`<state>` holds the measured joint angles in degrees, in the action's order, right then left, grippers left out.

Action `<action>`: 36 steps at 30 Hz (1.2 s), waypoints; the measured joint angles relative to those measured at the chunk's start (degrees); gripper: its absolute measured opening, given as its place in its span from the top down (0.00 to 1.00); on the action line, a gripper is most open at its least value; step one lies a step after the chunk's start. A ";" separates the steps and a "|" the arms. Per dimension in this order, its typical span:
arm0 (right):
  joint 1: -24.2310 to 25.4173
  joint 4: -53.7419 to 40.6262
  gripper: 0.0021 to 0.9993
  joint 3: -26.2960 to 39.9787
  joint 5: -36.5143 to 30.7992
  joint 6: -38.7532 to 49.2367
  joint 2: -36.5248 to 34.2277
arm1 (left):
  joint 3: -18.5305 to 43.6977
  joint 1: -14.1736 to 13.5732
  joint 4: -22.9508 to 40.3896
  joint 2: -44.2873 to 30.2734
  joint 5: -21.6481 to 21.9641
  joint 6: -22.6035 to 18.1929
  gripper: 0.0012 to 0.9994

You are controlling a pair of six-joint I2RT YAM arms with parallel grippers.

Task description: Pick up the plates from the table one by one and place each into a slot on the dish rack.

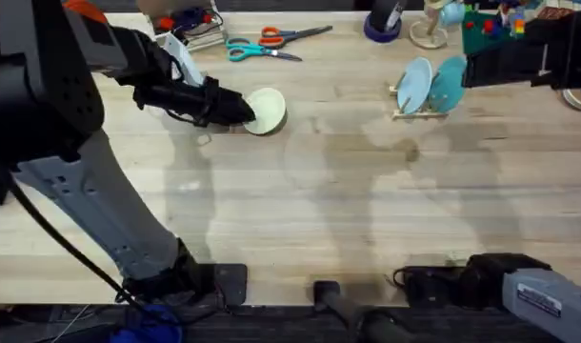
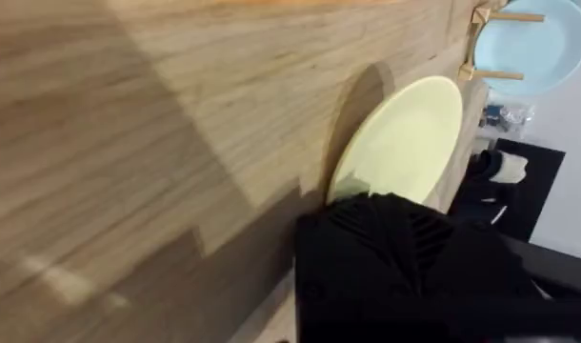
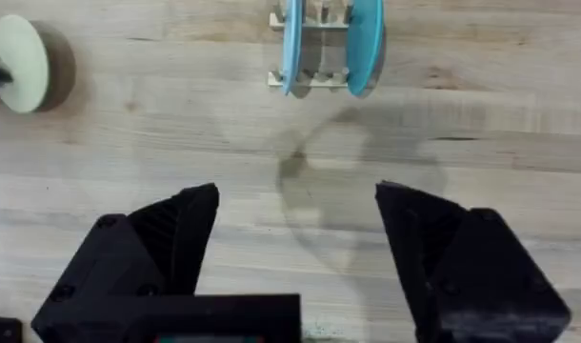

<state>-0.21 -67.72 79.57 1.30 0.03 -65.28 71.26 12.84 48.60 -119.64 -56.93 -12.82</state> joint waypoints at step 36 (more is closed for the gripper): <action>-1.44 5.83 0.00 0.17 21.12 -7.88 -15.13 | 0.00 0.00 -0.02 -0.02 0.09 0.02 0.96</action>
<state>-1.64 -61.89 79.75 22.42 -7.85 -80.41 71.26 12.84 48.58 -119.66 -56.84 -12.80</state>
